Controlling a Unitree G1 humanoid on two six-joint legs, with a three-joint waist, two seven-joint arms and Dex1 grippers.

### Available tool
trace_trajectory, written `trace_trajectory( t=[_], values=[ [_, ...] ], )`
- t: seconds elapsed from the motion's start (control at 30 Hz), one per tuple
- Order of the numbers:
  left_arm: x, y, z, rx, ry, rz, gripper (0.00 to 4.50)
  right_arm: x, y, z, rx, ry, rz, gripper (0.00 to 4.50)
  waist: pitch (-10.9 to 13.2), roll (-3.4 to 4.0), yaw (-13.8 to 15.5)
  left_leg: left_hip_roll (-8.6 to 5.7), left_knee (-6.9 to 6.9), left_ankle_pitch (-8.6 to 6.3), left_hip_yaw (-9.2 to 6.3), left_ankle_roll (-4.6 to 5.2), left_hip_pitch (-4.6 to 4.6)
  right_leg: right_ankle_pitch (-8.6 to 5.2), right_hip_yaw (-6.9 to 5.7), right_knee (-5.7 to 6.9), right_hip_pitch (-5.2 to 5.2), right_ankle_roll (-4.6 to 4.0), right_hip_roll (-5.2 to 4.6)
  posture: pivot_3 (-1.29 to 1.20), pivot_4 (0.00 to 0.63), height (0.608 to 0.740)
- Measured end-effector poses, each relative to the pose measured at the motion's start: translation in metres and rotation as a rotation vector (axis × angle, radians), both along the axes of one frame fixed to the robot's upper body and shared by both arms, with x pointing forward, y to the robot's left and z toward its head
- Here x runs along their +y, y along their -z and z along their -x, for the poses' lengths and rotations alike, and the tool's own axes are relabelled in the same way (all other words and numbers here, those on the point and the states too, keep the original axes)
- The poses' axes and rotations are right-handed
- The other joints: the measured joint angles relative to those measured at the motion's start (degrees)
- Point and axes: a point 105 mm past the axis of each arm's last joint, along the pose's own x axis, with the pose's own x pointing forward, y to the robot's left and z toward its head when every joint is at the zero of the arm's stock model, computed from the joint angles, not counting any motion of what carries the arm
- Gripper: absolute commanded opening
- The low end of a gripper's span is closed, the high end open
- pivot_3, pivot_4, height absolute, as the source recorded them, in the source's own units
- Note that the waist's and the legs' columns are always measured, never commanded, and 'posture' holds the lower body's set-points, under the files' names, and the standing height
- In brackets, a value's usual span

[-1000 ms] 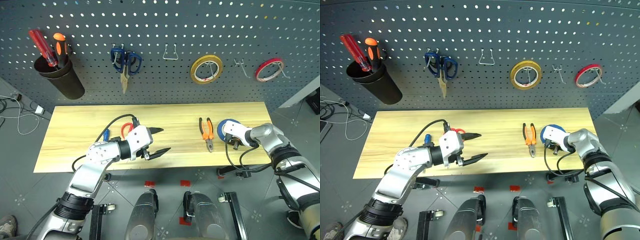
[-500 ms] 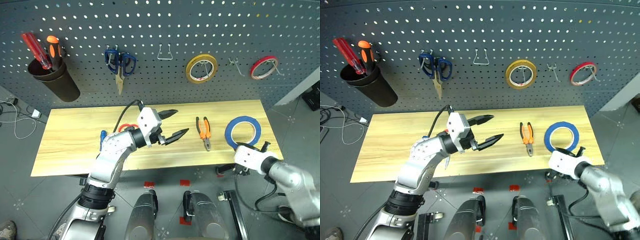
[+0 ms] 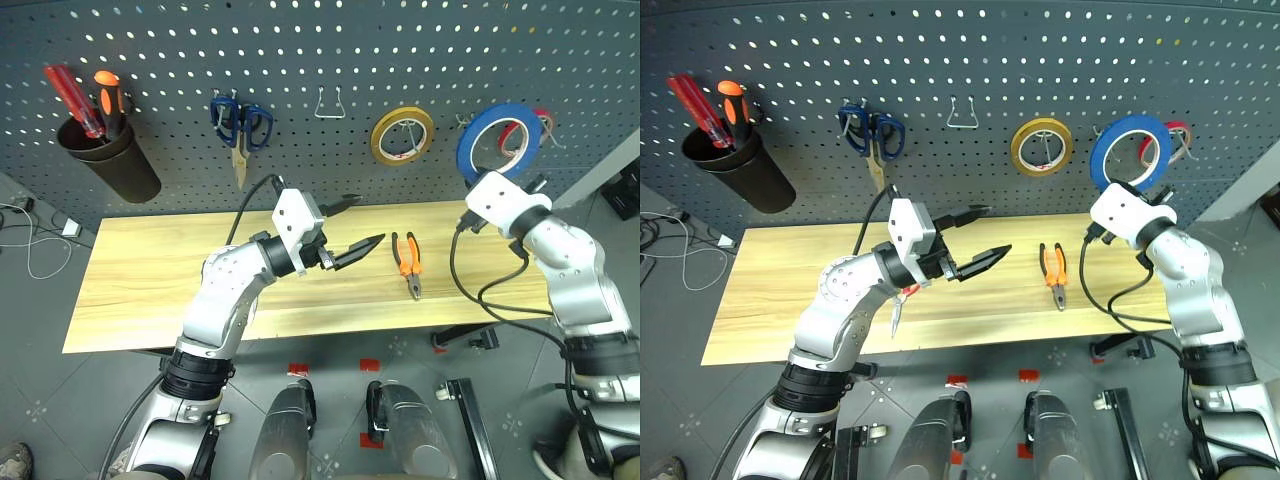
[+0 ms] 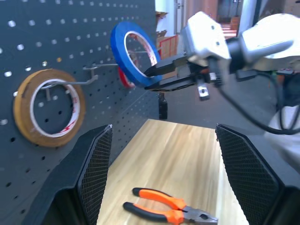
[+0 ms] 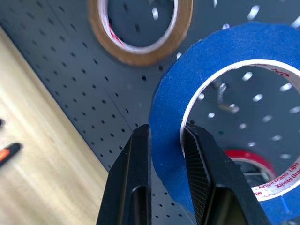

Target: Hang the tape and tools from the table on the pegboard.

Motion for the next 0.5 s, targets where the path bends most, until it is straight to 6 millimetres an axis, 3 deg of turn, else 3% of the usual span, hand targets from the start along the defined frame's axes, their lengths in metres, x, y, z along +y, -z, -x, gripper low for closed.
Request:
trace_trajectory(
  t=[0.1,0.27,0.4,0.5],
  values=[
    [0.001,0.0,-0.002,0.001,-0.019,0.004,3.69,0.001,-0.002,-0.014,0.018,-0.019,-0.044,0.67,0.0,0.0,0.0,-0.01,-0.01,-0.02,0.01,0.04,-0.13,0.0,-0.05,-0.12,-0.08,0.0,-0.03,-0.07,0.293,0.74],
    [0.008,0.01,-0.002,0.023,-0.041,-0.023,3.69,0.016,0.007,-0.009,0.036,-0.078,-0.143,2.27,0.0,0.0,0.0,0.02,-0.01,-0.02,-0.03,0.04,-0.13,0.0,-0.1,-0.06,-0.08,0.0,-0.03,-0.07,0.297,0.74],
    [0.033,0.033,-0.01,0.055,-0.114,-0.141,3.69,0.018,0.039,0.008,0.146,-0.045,-0.244,3.62,0.0,0.0,0.1,0.02,0.06,-0.02,-0.03,0.03,-0.12,0.0,-0.09,0.05,-0.08,0.0,-0.06,-0.07,0.307,0.74],
    [0.063,0.057,-0.01,0.08,-0.146,-0.291,3.69,0.035,0.07,0.03,0.285,-0.011,-0.418,4.46,0.0,0.02,-0.1,0.08,0.01,-0.03,-0.03,0.02,-0.04,-0.01,-0.06,0.13,-0.09,-0.02,-0.05,-0.06,0.314,0.74]
  ],
)
